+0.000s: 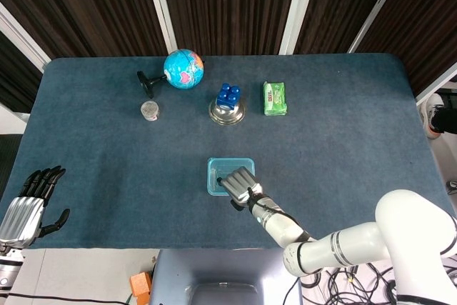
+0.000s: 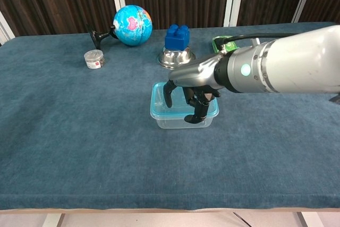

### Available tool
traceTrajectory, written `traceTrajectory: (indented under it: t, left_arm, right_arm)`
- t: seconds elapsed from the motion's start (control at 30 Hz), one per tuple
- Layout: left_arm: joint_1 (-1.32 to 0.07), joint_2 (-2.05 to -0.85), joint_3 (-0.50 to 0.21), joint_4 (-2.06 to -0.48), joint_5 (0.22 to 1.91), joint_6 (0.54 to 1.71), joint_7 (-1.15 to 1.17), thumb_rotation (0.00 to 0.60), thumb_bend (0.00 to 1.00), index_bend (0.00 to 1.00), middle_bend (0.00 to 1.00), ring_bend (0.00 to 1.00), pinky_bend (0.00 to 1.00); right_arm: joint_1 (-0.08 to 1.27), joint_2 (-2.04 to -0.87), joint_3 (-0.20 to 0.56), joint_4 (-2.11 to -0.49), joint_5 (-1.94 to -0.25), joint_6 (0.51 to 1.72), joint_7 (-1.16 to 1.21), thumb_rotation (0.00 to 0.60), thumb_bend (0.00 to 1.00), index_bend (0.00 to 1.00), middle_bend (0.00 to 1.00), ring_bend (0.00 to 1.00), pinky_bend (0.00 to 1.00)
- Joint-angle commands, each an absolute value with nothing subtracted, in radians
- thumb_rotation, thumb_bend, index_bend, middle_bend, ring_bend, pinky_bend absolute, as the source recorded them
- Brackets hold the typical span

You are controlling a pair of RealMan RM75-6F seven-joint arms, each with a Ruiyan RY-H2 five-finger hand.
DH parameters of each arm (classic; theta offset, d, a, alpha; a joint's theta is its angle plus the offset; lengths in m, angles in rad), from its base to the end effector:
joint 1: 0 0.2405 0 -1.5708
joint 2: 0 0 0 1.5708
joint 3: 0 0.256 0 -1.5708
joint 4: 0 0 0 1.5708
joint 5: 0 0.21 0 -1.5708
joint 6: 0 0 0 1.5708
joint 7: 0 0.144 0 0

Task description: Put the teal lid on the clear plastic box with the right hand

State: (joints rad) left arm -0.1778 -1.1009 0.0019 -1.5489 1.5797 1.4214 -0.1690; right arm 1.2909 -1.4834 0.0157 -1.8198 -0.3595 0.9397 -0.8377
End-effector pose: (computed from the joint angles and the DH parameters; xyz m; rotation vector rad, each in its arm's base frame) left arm -0.3061 0.1992 0.1516 -1.5329 -0.9708 -0.9919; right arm -0.0430 -0.3153 -0.0451 2.2573 -0.8061 0.4744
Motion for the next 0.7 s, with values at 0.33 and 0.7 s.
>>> traceTrajectory:
  t: [0.33, 0.7]
  left_arm:
    - [-0.177, -1.1, 0.002, -1.549, 1.581, 1.424, -0.171, 0.6, 0.36, 0.0, 0.05, 0.04, 0.05]
    - [-0.177, -1.1, 0.001, -1.547, 1.579, 1.424, -0.174, 0.6, 0.36, 0.0, 0.05, 0.04, 0.05]
  right_arm:
    - [1.298, -1.488, 0.004, -1.816, -0.351, 0.941, -0.838, 0.6, 0.36, 0.29, 0.86, 0.79, 0.75]
    - [1.304, -1.502, -0.007, -1.795, -0.339, 0.932, -0.837, 0.6, 0.36, 0.29, 0.86, 0.79, 0.75]
